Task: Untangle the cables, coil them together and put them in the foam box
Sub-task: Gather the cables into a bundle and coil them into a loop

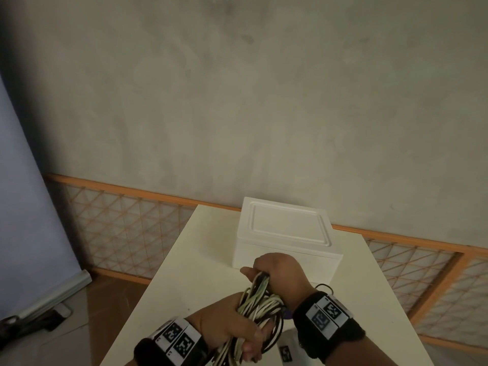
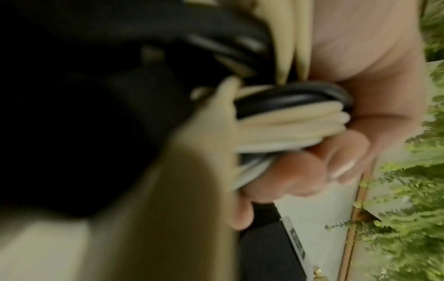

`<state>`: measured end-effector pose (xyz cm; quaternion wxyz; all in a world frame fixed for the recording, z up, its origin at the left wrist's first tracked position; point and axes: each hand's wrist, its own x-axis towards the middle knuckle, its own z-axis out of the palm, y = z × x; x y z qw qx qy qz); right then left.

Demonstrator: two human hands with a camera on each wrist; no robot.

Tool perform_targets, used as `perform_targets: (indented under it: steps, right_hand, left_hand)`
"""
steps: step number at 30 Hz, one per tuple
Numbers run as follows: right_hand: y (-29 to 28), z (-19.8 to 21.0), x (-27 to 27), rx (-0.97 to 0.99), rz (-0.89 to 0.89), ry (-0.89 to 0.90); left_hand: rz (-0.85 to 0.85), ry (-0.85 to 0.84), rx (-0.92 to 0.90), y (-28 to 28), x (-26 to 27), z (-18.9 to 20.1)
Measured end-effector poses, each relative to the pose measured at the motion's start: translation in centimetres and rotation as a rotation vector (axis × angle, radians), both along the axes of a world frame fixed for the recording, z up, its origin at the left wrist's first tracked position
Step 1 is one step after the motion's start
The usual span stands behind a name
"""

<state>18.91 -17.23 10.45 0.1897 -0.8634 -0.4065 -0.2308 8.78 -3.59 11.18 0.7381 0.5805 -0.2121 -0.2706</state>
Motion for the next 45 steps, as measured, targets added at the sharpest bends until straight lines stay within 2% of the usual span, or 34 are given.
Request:
perform_targets:
  steps: [2,5,8,10,14,16,21,24,26,28,30,31,33,34,35,37,39,42,45]
  right_hand:
    - [0.3,-0.7,0.3,0.127,0.029,0.142]
    - [0.5,-1.3,0.0,0.341,0.128,0.665]
    - [0.4,-1.2,-0.4,0.596,0.026,1.001]
    - [0.6,-0.9,-1.3,0.783,0.083,1.284]
    - [1.1,-0.4,-2.2,0.858,0.051,1.384]
    - [1.1,-0.5,-2.1,0.951,0.064,1.429]
    - [1.1,-1.4,-2.8,1.033,0.103,1.603]
    - [1.1,-1.0,-3.6,1.065,0.125,1.533]
    - [0.9,-1.4,-3.8,0.968,0.096,1.405]
    - [0.7,-2.5,-3.6,0.803,0.051,1.351]
    - [0.7,-2.1,-4.6,0.562,0.096,1.261]
    - [0.7,-1.9,-5.1,0.469,0.126,1.139]
    - [1.1,-1.1,-5.9,0.316,0.137,1.023]
    - [1.0,-0.9,-6.1,0.16,0.116,0.859]
    - [1.1,-0.9,-6.0,-0.095,0.056,0.755]
    - [0.5,-0.2,-5.5,-0.488,-0.102,0.535]
    - [0.1,0.8,-5.1,-0.542,-0.112,0.42]
    - [0.1,2.0,-4.6,-0.609,-0.052,0.337]
    - [0.6,2.7,-4.5,-0.677,0.001,0.302]
  left_hand:
    - [0.045,-0.007,-0.055,0.2,0.1,-0.3]
    - [0.109,0.007,-0.138,0.3,0.2,-1.0]
    - [0.143,0.029,-0.241,0.3,0.3,-1.4]
    - [0.137,0.047,-0.323,0.2,0.3,-1.6]
    - [0.17,0.063,-0.437,-0.1,0.4,-1.4]
    - [0.24,0.069,-0.467,-0.3,0.4,-1.2]
    - [0.448,0.144,-0.539,-0.8,0.6,-0.9]
    - [0.507,0.184,-0.59,-0.6,0.9,-0.8]
    - [0.513,0.202,-0.591,-0.6,1.1,-0.8]
    - [0.582,0.205,-0.553,-0.5,1.6,-0.7]
    - [0.727,0.199,-0.487,-0.3,2.5,-0.7]
    - [0.771,0.21,-0.476,0.0,3.0,-0.7]
    - [0.829,0.246,-0.441,0.7,3.7,-0.8]
    - [0.869,0.249,-0.385,1.1,3.9,-1.0]
    - [0.912,0.238,-0.312,1.5,4.2,-1.3]
    - [0.968,0.165,-0.094,2.3,4.2,-1.9]
    - [0.955,0.104,0.104,2.9,3.8,-2.2]
    - [0.863,0.113,0.224,2.9,3.1,-2.5]
    - [0.776,0.048,0.332,2.2,2.6,-2.3]
